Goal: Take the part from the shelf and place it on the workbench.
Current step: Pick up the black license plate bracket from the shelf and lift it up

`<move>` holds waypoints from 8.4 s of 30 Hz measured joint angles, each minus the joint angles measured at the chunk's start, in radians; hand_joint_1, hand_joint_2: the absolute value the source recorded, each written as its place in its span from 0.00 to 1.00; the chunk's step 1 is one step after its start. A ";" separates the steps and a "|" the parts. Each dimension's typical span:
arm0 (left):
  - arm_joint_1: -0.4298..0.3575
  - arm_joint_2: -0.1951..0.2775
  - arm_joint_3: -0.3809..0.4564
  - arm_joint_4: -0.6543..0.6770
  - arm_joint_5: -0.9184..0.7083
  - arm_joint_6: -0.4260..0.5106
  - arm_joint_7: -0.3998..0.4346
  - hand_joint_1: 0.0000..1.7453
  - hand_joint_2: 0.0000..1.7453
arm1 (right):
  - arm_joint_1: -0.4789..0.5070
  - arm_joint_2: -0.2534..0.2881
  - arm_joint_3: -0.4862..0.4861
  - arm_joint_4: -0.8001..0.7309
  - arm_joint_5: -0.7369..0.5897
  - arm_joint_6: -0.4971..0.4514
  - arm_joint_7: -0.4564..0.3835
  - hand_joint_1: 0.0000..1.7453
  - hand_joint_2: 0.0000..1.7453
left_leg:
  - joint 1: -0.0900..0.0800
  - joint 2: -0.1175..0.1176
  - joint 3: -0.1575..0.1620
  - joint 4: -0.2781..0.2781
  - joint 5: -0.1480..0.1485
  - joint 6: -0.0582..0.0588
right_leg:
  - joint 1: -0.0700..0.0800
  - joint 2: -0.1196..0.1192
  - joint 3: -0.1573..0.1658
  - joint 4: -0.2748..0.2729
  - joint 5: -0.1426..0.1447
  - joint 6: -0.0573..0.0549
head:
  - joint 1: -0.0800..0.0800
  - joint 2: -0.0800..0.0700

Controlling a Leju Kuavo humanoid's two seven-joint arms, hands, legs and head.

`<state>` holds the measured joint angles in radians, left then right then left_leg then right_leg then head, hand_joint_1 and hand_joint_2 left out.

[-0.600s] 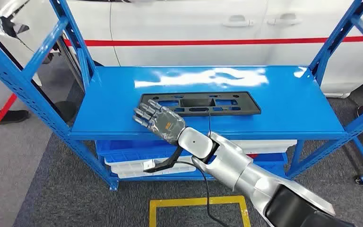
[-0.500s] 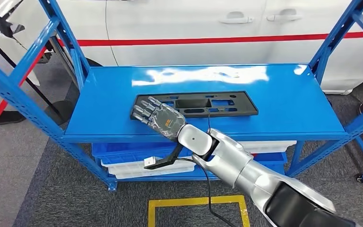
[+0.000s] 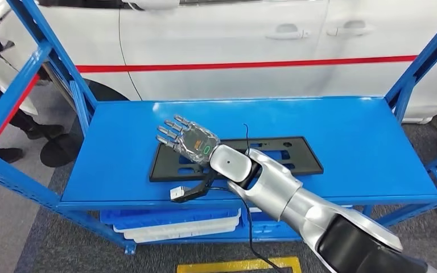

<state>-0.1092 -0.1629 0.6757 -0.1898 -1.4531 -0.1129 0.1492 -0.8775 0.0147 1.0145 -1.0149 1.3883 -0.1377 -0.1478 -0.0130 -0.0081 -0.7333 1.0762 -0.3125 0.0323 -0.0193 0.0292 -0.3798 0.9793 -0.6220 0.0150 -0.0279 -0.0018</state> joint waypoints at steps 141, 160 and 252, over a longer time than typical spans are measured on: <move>-0.040 0.018 0.080 -0.002 0.035 -0.026 0.057 0.00 0.00 | 0.354 -0.081 -0.117 -0.094 -0.351 -0.106 -0.073 1.00 1.00 | 0.006 -0.008 0.137 -0.053 -0.124 -0.017 | -0.003 -0.026 -0.216 0.052 0.165 0.000 | 0.000 0.000; -0.015 0.037 0.081 -0.002 0.042 0.012 -0.010 0.00 0.00 | 0.436 -0.043 -0.165 -0.066 -0.201 -0.256 -0.024 1.00 1.00 | 0.006 -0.007 0.141 -0.053 -0.125 -0.017 | -0.003 -0.026 -0.211 0.051 0.165 0.001 | 0.000 0.000; -0.026 0.023 0.252 -0.002 0.191 0.018 -0.275 0.00 1.00 | 0.633 -0.129 -0.373 -0.413 0.154 -0.441 0.076 1.00 1.00 | 0.023 0.002 0.039 0.201 -0.267 -0.054 | -0.003 -0.033 -0.221 0.049 0.174 -0.032 | 0.000 0.000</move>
<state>-0.1355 -0.1403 0.9274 -0.1923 -1.2618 -0.0949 -0.1259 -0.2449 -0.1145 0.6419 -1.4276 1.5427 -0.5788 -0.0713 0.0096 -0.0063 -0.6942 1.2768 -0.5796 -0.0219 -0.0225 -0.0035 -0.6005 1.0286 -0.4475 -0.0169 -0.0275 -0.0019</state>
